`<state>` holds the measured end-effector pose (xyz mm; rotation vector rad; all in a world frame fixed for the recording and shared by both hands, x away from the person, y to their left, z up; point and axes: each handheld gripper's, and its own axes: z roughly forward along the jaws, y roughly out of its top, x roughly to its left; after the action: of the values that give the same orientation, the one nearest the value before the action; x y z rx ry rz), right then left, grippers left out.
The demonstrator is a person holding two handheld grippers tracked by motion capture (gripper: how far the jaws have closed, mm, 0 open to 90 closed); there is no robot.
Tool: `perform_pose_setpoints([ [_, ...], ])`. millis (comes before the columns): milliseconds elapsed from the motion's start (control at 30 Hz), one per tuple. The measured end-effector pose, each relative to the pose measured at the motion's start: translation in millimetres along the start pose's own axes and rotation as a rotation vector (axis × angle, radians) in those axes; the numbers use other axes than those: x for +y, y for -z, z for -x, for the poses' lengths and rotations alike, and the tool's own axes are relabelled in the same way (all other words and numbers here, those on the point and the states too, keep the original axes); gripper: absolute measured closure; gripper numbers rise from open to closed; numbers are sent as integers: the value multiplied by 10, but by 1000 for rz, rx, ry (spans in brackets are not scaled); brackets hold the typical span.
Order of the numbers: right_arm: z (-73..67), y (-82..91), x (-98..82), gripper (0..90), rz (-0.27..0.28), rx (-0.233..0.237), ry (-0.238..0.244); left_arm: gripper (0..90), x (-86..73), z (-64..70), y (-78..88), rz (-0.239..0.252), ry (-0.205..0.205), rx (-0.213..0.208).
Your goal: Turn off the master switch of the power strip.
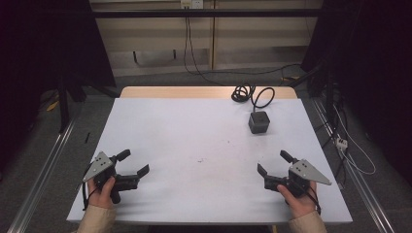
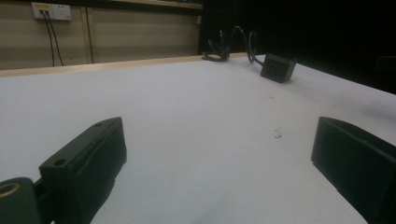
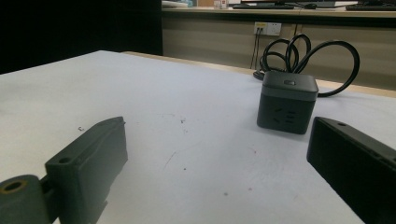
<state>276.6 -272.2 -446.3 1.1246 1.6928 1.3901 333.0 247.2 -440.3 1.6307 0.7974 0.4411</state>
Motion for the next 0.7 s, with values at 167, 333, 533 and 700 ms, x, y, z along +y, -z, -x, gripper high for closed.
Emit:
perform_pose_setpoints([
  [167,38,-76,60,58,-18,-5,11,29,4,1,-20,2,-2,-5],
  [333,99,-120,102,66,-43,-5,23,29,4,3,-38,2,3,-8],
  [533,132,-172,121,77,-65,-17,32,29,12,14,-44,8,-2,-9],
  [700,159,-227,135,82,-81,-17,31,29,5,7,-36,8,3,-7],
])
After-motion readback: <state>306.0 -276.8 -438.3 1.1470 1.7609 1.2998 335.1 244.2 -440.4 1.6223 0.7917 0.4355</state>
